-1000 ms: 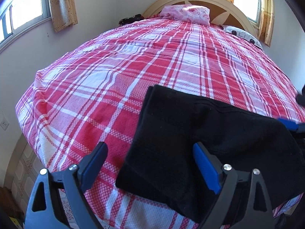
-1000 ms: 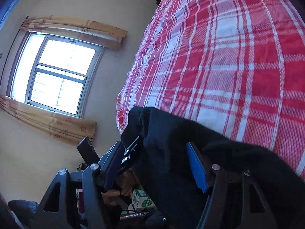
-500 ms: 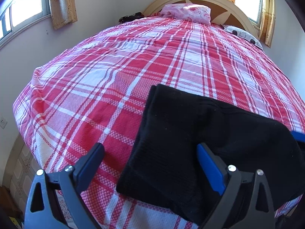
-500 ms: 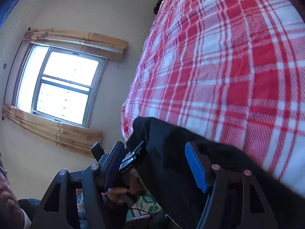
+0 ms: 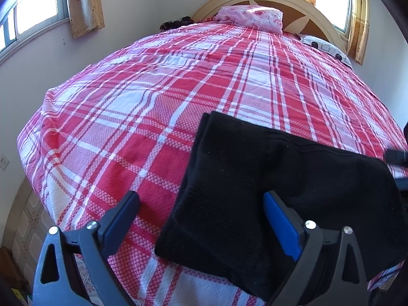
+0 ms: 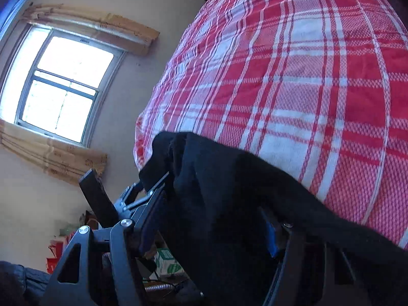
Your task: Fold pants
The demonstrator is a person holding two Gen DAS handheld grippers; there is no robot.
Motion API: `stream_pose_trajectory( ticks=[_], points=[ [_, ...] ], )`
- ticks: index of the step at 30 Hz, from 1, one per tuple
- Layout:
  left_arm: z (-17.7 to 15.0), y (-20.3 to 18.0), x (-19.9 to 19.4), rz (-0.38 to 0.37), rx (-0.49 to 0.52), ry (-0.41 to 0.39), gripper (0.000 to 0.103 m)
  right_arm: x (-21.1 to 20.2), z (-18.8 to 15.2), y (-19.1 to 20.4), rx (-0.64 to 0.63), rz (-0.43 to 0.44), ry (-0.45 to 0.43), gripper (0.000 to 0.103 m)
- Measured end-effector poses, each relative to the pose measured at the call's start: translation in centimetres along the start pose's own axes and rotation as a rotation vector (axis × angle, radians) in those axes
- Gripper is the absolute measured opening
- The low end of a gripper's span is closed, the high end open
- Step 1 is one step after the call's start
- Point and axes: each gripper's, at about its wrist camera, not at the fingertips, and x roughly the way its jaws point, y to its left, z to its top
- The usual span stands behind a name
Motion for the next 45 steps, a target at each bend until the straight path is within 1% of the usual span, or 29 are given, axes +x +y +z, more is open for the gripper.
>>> stream_pose_trajectory(
  ticks=[1, 3, 4, 6, 9, 10, 11, 12, 15, 17, 19, 22, 24, 25, 26, 28, 29, 32, 33, 35, 37, 38, 39, 40, 41, 44, 45],
  points=[
    [0.0, 0.0, 0.0, -0.004, 0.0, 0.001, 0.1, -0.6, 0.8, -0.8, 0.039, 0.022, -0.035, 0.069],
    [0.0, 0.1, 0.1, -0.009, 0.004, 0.0, 0.102, -2.3, 2.2, -2.8, 0.128, 0.112, -0.114, 0.068],
    [0.0, 0.1, 0.1, -0.009, 0.005, 0.0, 0.102, -2.9, 2.8, -3.8, 0.168, 0.162, -0.133, 0.068],
    [0.2, 0.1, 0.3, -0.006, 0.006, 0.003, 0.103, -3.2, 3.5, -5.0, 0.223, 0.228, -0.144, 0.068],
    [0.4, -0.1, 0.2, -0.001, 0.021, 0.006, 0.103, -3.0, 3.9, -6.7, 0.265, 0.259, -0.135, 0.066],
    [0.4, -0.2, 0.0, 0.004, 0.033, 0.005, 0.101, -3.0, 4.1, -7.0, 0.267, 0.268, -0.132, 0.066],
    [0.7, -0.4, -0.5, 0.011, 0.047, -0.001, 0.097, -3.2, 4.0, -7.0, 0.26, 0.274, -0.123, 0.066],
    [0.9, -0.7, -1.1, 0.012, 0.057, -0.012, 0.092, -3.1, 4.1, -6.9, 0.251, 0.272, -0.103, 0.065],
    [2.0, -2.0, -3.1, -0.006, 0.09, -0.085, 0.091, -3.3, 4.3, -6.3, 0.249, 0.242, -0.064, 0.065],
    [2.7, -3.4, -3.9, -0.035, 0.111, -0.127, 0.092, -3.2, 4.7, -4.9, 0.227, 0.181, -0.048, 0.065],
    [3.0, -4.4, -3.5, -0.035, 0.118, -0.128, 0.092, -4.3, 4.7, -4.0, 0.178, 0.098, -0.081, 0.066],
    [3.0, -5.5, -1.2, -0.038, 0.116, -0.072, 0.091, -10.0, 4.1, -2.4, 0.083, -0.119, -0.262, 0.067],
    [2.3, -5.9, 0.6, 0.011, 0.126, -0.012, 0.092, -15.2, 3.1, -2.0, 0.061, -0.233, -0.412, 0.067],
    [1.9, -6.2, 0.8, 0.026, 0.138, -0.021, 0.093, -17.4, 2.4, -2.0, 0.062, -0.27, -0.47, 0.067],
    [1.6, -6.5, 0.5, 0.042, 0.155, -0.053, 0.094, -20.4, 1.3, -2.3, 0.068, -0.328, -0.543, 0.067],
    [1.5, -6.6, 0.4, 0.052, 0.16, -0.055, 0.095, -26.0, -0.8, -3.5, 0.109, -0.474, -0.674, 0.067],
    [1.6, -6.5, 0.5, 0.051, 0.148, -0.05, 0.097, -28.1, -1.7, -4.4, 0.138, -0.526, -0.714, 0.066],
    [2.0, -6.1, 0.9, 0.048, 0.107, -0.033, 0.099, -34.7, -4.2, -8.6, 0.298, -0.722, -0.813, 0.066],
    [2.0, -6.2, 0.9, 0.055, 0.105, -0.031, 0.1, -36.2, -4.5, -9.9, 0.329, -0.764, -0.819, 0.066],
    [1.9, -6.5, 0.9, 0.075, 0.105, -0.029, 0.1, -38.0, -4.5, -12.4, 0.375, -0.859, -0.787, 0.066],
    [1.9, -6.6, 0.9, 0.084, 0.096, -0.026, 0.1, -38.5, -4.1, -14.6, 0.437, -0.957, -0.718, 0.066],
    [1.8, -6.6, 0.9, 0.086, 0.092, -0.024, 0.1, -38.6, -3.8, -15.6, 0.463, -0.978, -0.684, 0.066],
    [1.8, -6.7, 0.9, 0.088, 0.093, -0.023, 0.1, -38.4, -3.4, -16.6, 0.476, -0.981, -0.639, 0.066],
    [1.9, -6.7, 0.9, 0.09, 0.094, -0.021, 0.1, -38.0, -3.0, -17.2, 0.479, -0.985, -0.605, 0.066],
    [1.9, -6.7, 0.9, 0.09, 0.095, -0.019, 0.1, -37.5, -2.5, -17.7, 0.479, -1.008, -0.579, 0.066],
    [2.0, -6.6, 0.9, 0.084, 0.094, -0.012, 0.1, -36.4, -1.3, -17.8, 0.437, -1.104, -0.54, 0.065],
    [2.0, -6.6, 0.9, 0.083, 0.094, -0.012, 0.1, -36.4, -1.3, -17.7, 0.422, -1.117, -0.528, 0.048]
  ],
)
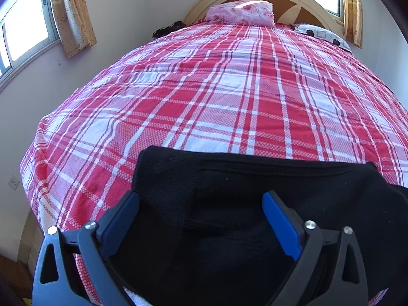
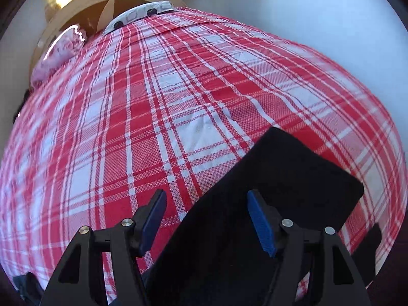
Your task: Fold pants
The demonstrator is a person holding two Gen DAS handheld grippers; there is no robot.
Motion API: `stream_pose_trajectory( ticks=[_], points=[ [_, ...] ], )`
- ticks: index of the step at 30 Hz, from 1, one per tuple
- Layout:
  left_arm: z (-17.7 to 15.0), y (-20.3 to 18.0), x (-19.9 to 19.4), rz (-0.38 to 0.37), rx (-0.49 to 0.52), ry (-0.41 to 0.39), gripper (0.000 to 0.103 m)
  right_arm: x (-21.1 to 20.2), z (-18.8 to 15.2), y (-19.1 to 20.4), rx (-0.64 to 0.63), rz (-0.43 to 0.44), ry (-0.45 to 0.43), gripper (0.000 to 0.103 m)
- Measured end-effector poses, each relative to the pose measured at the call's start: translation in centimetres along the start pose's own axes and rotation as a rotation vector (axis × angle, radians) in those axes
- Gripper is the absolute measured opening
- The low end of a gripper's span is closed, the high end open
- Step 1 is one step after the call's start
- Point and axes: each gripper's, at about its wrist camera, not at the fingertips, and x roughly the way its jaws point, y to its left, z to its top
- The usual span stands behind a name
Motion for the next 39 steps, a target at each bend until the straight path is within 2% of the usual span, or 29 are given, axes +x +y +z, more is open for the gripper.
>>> stream_pose_trajectory(
  ticks=[1, 2, 4, 6, 9, 11, 15, 18, 20, 22, 25, 26, 27, 29, 31, 34, 37, 39],
  points=[
    [0.0, 0.0, 0.0, 0.0, 0.0, -0.002, 0.1, -0.3, 0.0, -0.1, -0.013, -0.01, -0.002, 0.031],
    [0.0, 0.0, 0.0, 0.002, 0.001, -0.002, 0.1, -0.8, -0.1, -0.5, -0.019, -0.008, 0.001, 0.008],
    [0.1, 0.1, 0.0, 0.001, 0.001, -0.004, 0.1, -2.0, -0.5, -2.5, 0.051, 0.076, 0.0, 0.007],
    [0.1, 0.1, -0.1, 0.0, 0.002, -0.006, 0.1, -4.3, -1.4, -5.6, 0.158, 0.202, -0.052, 0.006],
    [0.0, 0.0, -0.1, 0.0, 0.003, -0.006, 0.1, -9.2, -4.7, -10.3, 0.284, 0.392, -0.206, 0.006],
    [0.0, 0.0, -0.1, 0.001, 0.002, -0.006, 0.1, -11.8, -8.2, -13.5, 0.358, 0.456, -0.292, 0.006],
    [0.0, -0.1, -0.1, 0.005, 0.007, -0.005, 0.1, -13.1, -15.8, -19.0, 0.488, 0.503, -0.353, 0.007],
    [0.1, -0.1, 0.0, 0.008, 0.006, 0.005, 0.1, -12.5, -20.0, -21.3, 0.547, 0.445, -0.304, 0.007],
    [0.3, -0.1, 0.0, 0.009, 0.001, 0.017, 0.1, -11.8, -22.0, -22.6, 0.614, 0.418, -0.24, 0.007],
    [0.3, -0.2, 0.0, 0.01, -0.002, 0.023, 0.1, -11.6, -23.2, -24.0, 0.686, 0.383, -0.213, 0.007],
    [0.3, -0.3, 0.0, 0.017, 0.002, 0.02, 0.1, -12.6, -23.4, -25.9, 0.74, 0.354, -0.272, 0.01],
    [0.2, -0.3, 0.0, 0.022, 0.005, 0.015, 0.1, -13.1, -22.9, -26.1, 0.727, 0.331, -0.295, 0.02],
    [0.2, -0.4, 0.0, 0.025, 0.007, 0.013, 0.1, -13.5, -22.1, -25.9, 0.694, 0.307, -0.311, 0.039],
    [0.2, -0.5, -0.1, 0.032, 0.01, 0.009, 0.1, -14.2, -20.7, -25.2, 0.624, 0.266, -0.343, 0.061],
    [0.3, -0.5, -0.1, 0.036, 0.011, 0.01, 0.1, -15.0, -19.1, -24.1, 0.552, 0.286, -0.367, 0.063],
    [0.3, -0.5, -0.1, 0.038, 0.01, 0.01, 0.1, -15.3, -17.3, -20.2, 0.411, 0.411, -0.339, 0.063],
    [0.3, -0.6, -0.1, 0.037, 0.012, 0.011, 0.101, -15.9, -17.7, -15.5, 0.228, 0.415, -0.318, 0.063],
    [0.4, -0.5, 0.0, 0.031, 0.014, 0.014, 0.101, -16.0, -18.8, -13.3, 0.186, 0.46, -0.296, 0.063]
  ],
)
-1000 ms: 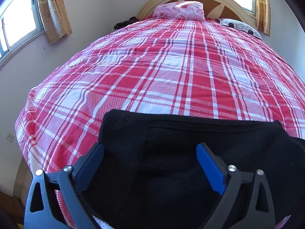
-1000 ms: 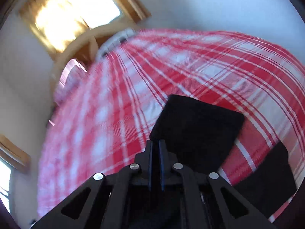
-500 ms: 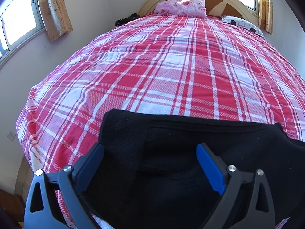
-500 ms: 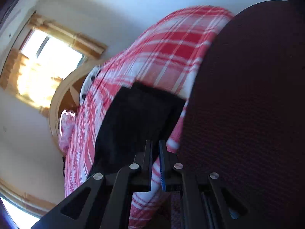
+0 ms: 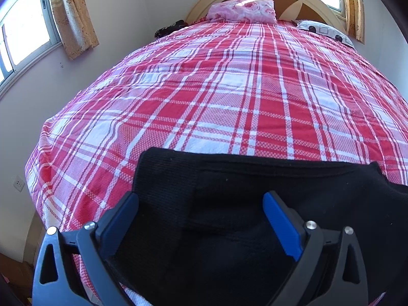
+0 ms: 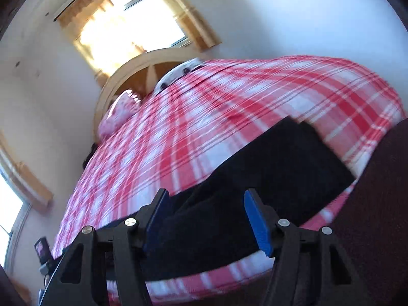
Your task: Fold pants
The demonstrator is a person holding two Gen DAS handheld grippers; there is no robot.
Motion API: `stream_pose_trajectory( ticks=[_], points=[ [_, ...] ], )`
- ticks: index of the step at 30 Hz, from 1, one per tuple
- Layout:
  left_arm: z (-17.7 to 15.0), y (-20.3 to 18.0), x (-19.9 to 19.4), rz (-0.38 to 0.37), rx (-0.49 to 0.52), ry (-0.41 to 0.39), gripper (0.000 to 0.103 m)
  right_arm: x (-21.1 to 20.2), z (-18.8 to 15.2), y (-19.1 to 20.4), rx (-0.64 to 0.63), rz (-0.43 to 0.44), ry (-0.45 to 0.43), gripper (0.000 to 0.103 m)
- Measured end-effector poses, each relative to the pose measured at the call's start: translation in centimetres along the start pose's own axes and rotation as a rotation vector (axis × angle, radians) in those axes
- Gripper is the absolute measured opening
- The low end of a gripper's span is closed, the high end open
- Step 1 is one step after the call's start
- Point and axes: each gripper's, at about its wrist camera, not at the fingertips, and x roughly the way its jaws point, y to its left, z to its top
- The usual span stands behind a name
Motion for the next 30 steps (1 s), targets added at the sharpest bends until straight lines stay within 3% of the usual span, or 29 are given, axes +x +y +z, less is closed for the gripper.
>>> stream_pose_trajectory(
  ticks=[6, 11, 15, 18, 22, 25, 27, 30],
  points=[
    [-0.2, 0.1, 0.1, -0.006, -0.002, -0.008, 0.102, 2.1, -5.6, 1.6, 0.152, 0.329, 0.18, 0.063],
    [-0.2, 0.1, -0.1, -0.014, 0.003, -0.01, 0.102, 5.1, -9.3, 5.5, 0.155, 0.436, 0.306, 0.063],
    [-0.2, 0.3, -0.1, -0.024, -0.002, -0.011, 0.102, 8.0, -9.8, 8.4, 0.129, 0.478, 0.369, 0.063],
    [-0.2, 0.2, -0.1, -0.024, 0.0, -0.014, 0.102, 8.2, -8.9, 7.8, 0.159, 0.438, 0.323, 0.063],
    [-0.1, 0.3, 0.1, -0.027, 0.006, -0.015, 0.102, 4.8, -6.8, 2.4, 0.298, 0.333, 0.168, 0.063],
    [-0.1, 0.2, 0.0, -0.024, 0.005, -0.016, 0.102, 0.6, -5.0, -1.7, 0.337, 0.215, 0.015, 0.063],
    [-0.1, 0.3, -0.3, -0.02, -0.004, -0.018, 0.1, -1.7, -3.4, -3.7, 0.316, 0.071, -0.076, 0.063],
    [-0.2, -0.4, -2.1, -0.062, 0.019, -0.036, 0.092, -2.5, -0.7, -5.1, 0.238, -0.079, -0.089, 0.063]
  ],
)
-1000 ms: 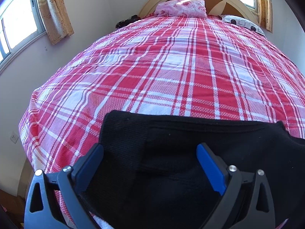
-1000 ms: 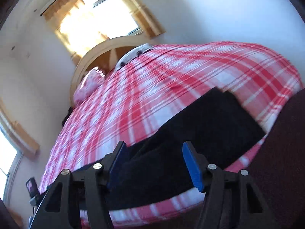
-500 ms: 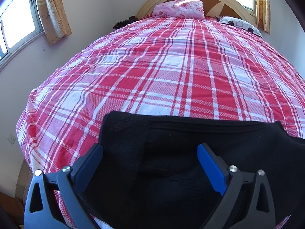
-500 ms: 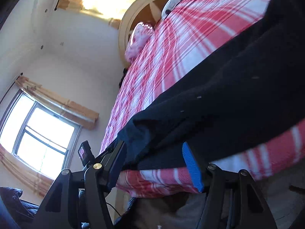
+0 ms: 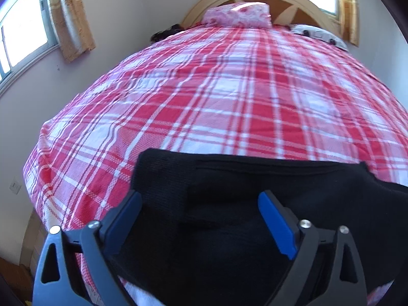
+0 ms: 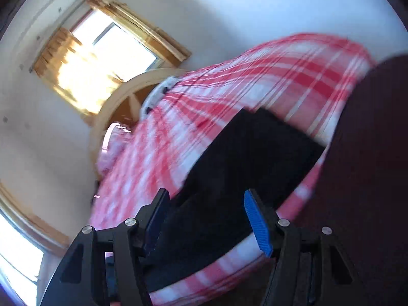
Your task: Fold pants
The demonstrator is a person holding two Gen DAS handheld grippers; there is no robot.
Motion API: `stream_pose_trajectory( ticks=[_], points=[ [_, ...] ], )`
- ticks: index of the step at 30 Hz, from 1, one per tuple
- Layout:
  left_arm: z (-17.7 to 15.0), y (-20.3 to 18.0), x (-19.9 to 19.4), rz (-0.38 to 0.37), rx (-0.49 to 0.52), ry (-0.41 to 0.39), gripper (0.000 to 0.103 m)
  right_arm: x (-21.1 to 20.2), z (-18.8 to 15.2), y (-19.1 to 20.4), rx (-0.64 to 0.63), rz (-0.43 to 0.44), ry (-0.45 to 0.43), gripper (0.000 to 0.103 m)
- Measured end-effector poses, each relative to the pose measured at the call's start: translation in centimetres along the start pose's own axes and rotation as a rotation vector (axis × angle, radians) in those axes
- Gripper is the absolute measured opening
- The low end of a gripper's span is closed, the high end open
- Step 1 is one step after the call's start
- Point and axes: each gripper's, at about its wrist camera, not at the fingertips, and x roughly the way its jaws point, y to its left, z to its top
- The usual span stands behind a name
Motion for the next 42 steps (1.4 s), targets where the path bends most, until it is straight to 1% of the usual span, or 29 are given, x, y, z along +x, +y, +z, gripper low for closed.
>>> stream_pose_trajectory(
  ticks=[1, 2, 4, 6, 8, 10, 12, 13, 14, 16, 18, 19, 21, 22, 23, 25, 27, 29, 32, 34, 36, 37, 38, 39, 40, 42],
  points=[
    [-0.1, -0.5, -0.7, -0.026, 0.018, -0.011, 0.092, 0.3, 0.7, 0.0, -0.009, -0.018, 0.009, 0.063],
    [-0.2, -1.7, -2.1, -0.08, 0.063, -0.029, 0.092, 0.7, 1.1, 0.3, -0.012, -0.006, 0.025, 0.063],
    [-0.4, -3.9, -4.1, -0.156, 0.158, -0.057, 0.092, 1.9, 0.9, 2.1, -0.054, 0.03, 0.06, 0.063],
    [-1.2, -7.2, -6.4, -0.229, 0.306, -0.102, 0.092, 3.2, 0.4, 4.3, -0.161, 0.043, 0.107, 0.063],
    [-2.4, -10.7, -8.2, -0.325, 0.441, -0.129, 0.092, 4.7, -1.1, 6.5, -0.237, 0.069, 0.17, 0.063],
    [-3.3, -13.2, -9.1, -0.398, 0.517, -0.131, 0.087, 6.5, -2.8, 8.4, -0.276, 0.093, 0.223, 0.063],
    [-4.3, -15.9, -9.2, -0.483, 0.58, -0.097, 0.08, 7.6, -3.8, 9.7, -0.306, 0.109, 0.242, 0.063],
    [-4.7, -16.8, -9.2, -0.502, 0.605, -0.09, 0.078, 8.2, -4.0, 10.1, -0.302, 0.116, 0.253, 0.063],
    [-5.3, -18.0, -9.2, -0.51, 0.646, -0.095, 0.074, 8.5, -4.3, 10.1, -0.287, 0.127, 0.267, 0.063],
    [-6.0, -19.6, -9.2, -0.49, 0.681, -0.106, 0.068, 8.8, -4.6, 9.8, -0.256, 0.148, 0.288, 0.063],
    [-6.3, -20.8, -8.8, -0.522, 0.706, -0.067, 0.052, 8.6, -5.1, 10.0, -0.253, 0.153, 0.285, 0.063],
    [-6.5, -21.0, -8.8, -0.55, 0.712, -0.047, 0.051, 8.4, -5.1, 9.8, -0.254, 0.153, 0.282, 0.063],
    [-6.9, -21.1, -9.6, -0.599, 0.729, -0.059, 0.053, 8.0, -5.2, 9.4, -0.245, 0.151, 0.284, 0.063],
    [-7.0, -21.5, -9.7, -0.598, 0.741, -0.074, 0.054, 7.7, -5.3, 9.2, -0.238, 0.152, 0.286, 0.063],
    [-7.2, -21.8, -9.5, -0.577, 0.751, -0.081, 0.057, 7.5, -5.2, 9.0, -0.231, 0.156, 0.286, 0.063],
    [-7.4, -22.4, -9.1, -0.572, 0.753, -0.066, 0.064, 7.1, -5.2, 8.6, -0.222, 0.16, 0.281, 0.063],
    [-8.1, -23.1, -9.2, -0.565, 0.767, -0.076, 0.073, 7.1, -5.1, 8.3, -0.207, 0.158, 0.277, 0.063],
    [-8.7, -23.9, -9.5, -0.557, 0.798, -0.103, 0.075, 7.1, -5.0, 7.9, -0.183, 0.164, 0.283, 0.063],
    [-8.9, -24.2, -9.7, -0.551, 0.814, -0.13, 0.075, 7.0, -5.1, 7.5, -0.162, 0.172, 0.29, 0.063],
    [-8.5, -24.2, -9.6, -0.579, 0.805, -0.121, 0.06, 6.9, -5.0, 7.5, -0.161, 0.176, 0.286, 0.063],
    [-7.6, -23.7, -9.7, -0.627, 0.771, -0.099, 0.02, 6.7, -5.0, 7.4, -0.16, 0.179, 0.278, 0.063],
    [-7.1, -23.4, -9.8, -0.662, 0.754, -0.092, 0.013, 6.6, -5.0, 7.3, -0.159, 0.18, 0.277, 0.063],
    [-6.4, -22.7, -10.1, -0.723, 0.716, -0.083, 0.013, 6.5, -5.0, 7.2, -0.158, 0.18, 0.276, 0.063],
    [-6.0, -22.2, -10.3, -0.757, 0.689, -0.091, 0.011, 6.5, -5.0, 7.1, -0.157, 0.181, 0.274, 0.063],
    [-5.6, -21.7, -10.4, -0.784, 0.666, -0.1, 0.01, 6.5, -5.0, 7.0, -0.157, 0.179, 0.272, 0.063],
    [-5.3, -21.1, -10.7, -0.812, 0.648, -0.102, 0.009, 6.5, -5.0, 6.6, -0.149, 0.171, 0.268, 0.063]
  ],
)
